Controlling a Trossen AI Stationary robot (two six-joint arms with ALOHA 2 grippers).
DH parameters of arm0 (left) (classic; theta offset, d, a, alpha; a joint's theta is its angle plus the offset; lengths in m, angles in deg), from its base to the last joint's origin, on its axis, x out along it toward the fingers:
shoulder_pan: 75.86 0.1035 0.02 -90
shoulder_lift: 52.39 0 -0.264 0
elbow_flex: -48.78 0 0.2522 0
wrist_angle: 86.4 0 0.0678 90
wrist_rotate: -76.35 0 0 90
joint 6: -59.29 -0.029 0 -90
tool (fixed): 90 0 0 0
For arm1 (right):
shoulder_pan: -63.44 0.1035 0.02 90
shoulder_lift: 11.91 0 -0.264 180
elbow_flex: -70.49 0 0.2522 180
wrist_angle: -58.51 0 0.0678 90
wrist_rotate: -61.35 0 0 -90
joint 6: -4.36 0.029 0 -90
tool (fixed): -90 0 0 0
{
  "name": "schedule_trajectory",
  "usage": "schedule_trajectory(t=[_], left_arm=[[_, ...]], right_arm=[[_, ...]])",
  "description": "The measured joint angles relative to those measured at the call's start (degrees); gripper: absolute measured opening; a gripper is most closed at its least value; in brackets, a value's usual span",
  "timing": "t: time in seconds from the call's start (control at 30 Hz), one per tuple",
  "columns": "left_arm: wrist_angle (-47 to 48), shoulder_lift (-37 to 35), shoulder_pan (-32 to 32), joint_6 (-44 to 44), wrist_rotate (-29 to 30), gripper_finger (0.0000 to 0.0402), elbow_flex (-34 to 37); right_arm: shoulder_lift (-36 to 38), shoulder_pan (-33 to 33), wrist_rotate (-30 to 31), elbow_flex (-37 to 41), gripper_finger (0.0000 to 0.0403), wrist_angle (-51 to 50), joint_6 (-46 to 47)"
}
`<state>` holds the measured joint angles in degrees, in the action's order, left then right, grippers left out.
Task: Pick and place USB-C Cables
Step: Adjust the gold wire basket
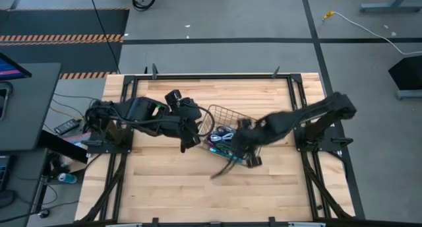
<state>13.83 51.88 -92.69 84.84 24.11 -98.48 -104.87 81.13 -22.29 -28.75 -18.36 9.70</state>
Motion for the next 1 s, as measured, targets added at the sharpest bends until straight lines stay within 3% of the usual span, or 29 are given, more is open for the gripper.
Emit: schedule_trajectory(t=[0.07,0.23,0.4,0.67,0.8,1.0], left_arm=[[-0.99,0.00,0.78,-1.56,0.02,0.0243,0.00],[-3.02,0.00,3.05,-6.42,0.11,0.0243,0.00],[-3.12,0.00,4.56,-6.72,-1.33,0.0243,0.00],[-3.09,0.04,4.32,-6.81,-1.64,0.0243,0.00],[-3.01,0.04,4.34,-6.87,-1.60,0.0243,0.00],[-2.32,0.04,4.32,-6.92,-1.62,0.0243,0.00]], right_arm=[[3.43,-1.66,2.91,-1.58,0.0000,0.23,0.70],[10.18,-9.54,3.08,-1.83,0.0000,0.48,0.87],[12.25,-19.72,2.95,-0.16,0.0000,0.43,-4.23],[4.03,-34.24,-5.39,0.48,0.0000,7.19,-13.69],[-1.72,-37.85,-10.26,0.48,0.0000,13.10,-15.70],[-8.62,-40.06,-12.61,0.50,0.0000,16.38,-17.14]])
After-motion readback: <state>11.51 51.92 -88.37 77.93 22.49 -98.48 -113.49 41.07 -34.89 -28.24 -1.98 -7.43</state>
